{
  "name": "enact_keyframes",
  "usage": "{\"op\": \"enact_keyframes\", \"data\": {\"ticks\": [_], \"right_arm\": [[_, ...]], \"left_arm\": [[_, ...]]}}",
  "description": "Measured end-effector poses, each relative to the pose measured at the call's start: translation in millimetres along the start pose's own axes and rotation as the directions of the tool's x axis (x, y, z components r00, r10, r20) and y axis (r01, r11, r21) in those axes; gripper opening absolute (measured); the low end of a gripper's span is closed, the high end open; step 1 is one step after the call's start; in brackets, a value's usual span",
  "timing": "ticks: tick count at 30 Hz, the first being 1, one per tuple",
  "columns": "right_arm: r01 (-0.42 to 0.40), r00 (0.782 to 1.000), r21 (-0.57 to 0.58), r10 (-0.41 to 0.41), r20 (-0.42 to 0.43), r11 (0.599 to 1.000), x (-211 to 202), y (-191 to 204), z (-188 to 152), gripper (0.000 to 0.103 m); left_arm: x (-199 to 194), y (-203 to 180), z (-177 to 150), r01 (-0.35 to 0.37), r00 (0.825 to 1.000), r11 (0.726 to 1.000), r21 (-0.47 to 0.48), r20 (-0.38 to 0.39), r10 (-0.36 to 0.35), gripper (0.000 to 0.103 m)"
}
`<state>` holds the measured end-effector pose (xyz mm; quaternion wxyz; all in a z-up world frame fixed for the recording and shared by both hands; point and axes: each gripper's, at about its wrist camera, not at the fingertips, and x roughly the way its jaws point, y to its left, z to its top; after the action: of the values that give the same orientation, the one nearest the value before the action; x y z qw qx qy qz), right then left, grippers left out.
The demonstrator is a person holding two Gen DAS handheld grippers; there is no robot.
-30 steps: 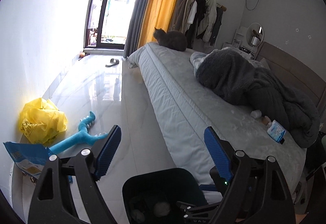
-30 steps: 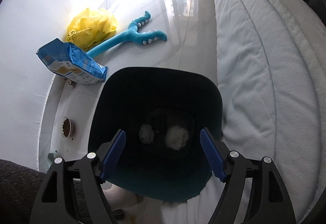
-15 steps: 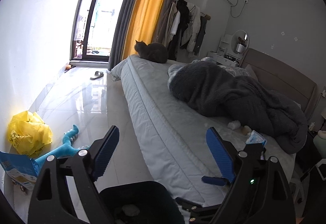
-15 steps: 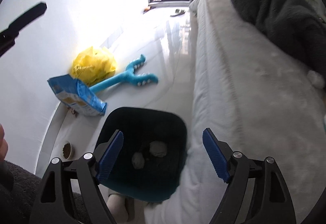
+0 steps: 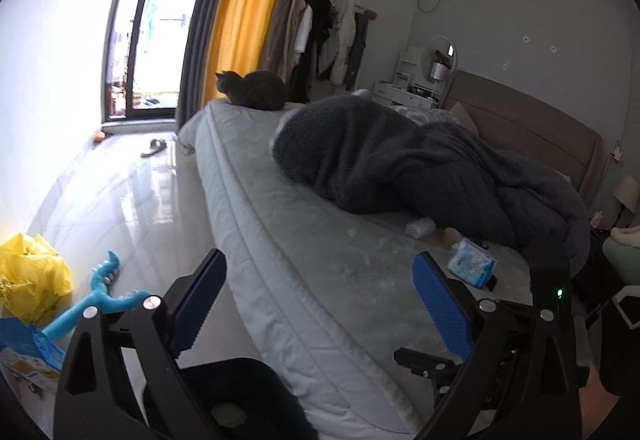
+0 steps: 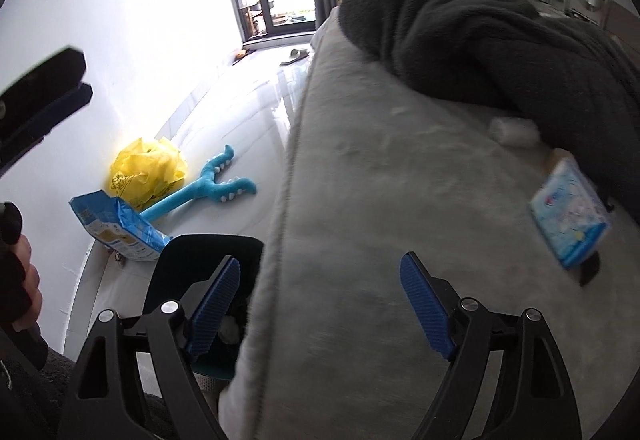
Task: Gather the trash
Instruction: 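Move both open grippers from the bin over the bed toward the tissue pack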
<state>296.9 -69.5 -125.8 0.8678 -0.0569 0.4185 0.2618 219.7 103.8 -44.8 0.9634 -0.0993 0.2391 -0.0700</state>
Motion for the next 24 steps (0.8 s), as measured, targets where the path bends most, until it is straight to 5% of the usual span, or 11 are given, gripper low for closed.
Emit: {"op": "enact_keyframes", "data": {"ticks": [24], "right_arm": [[0.07, 0.996, 0.126, -0.075, 0.042, 0.99, -36.1, -118.8, -21.3, 0.084]], "left_arm": [[65.7, -78.9, 0.9, 0.192, 0.979, 0.979, 0.073, -0.082, -0.186, 0.096]]}}
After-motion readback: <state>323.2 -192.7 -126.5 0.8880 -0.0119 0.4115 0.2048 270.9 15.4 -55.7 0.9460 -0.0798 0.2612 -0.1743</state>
